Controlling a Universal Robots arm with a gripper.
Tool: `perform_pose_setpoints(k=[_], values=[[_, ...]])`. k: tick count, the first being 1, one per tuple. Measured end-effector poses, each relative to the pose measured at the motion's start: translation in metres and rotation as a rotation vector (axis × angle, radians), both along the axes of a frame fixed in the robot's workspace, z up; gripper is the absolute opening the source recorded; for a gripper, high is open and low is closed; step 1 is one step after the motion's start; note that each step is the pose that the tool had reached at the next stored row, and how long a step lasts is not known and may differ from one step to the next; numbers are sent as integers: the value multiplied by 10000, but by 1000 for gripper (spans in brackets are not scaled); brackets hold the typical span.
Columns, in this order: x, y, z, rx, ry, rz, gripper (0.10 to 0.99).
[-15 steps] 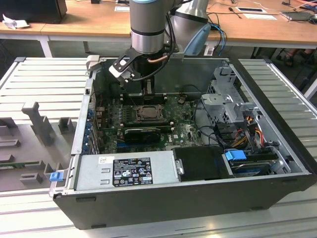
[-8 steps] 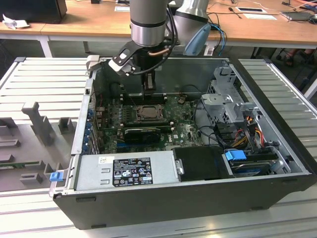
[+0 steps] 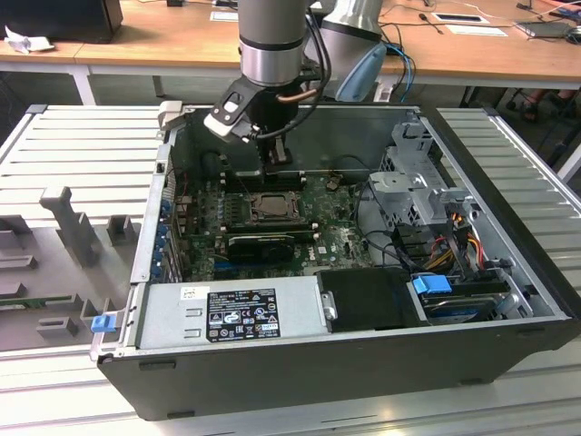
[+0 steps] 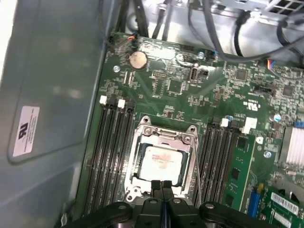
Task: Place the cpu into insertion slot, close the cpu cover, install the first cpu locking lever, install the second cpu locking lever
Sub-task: 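Install the first cpu locking lever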
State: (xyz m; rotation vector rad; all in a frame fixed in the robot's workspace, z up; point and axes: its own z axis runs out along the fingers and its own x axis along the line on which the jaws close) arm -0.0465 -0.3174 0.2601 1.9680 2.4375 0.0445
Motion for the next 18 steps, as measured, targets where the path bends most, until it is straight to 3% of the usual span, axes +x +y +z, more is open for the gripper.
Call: perform_pose_setpoints(k=[17, 18], values=[[0, 0, 0, 0, 0, 2833, 106], [0, 0, 0, 0, 0, 3226, 106]])
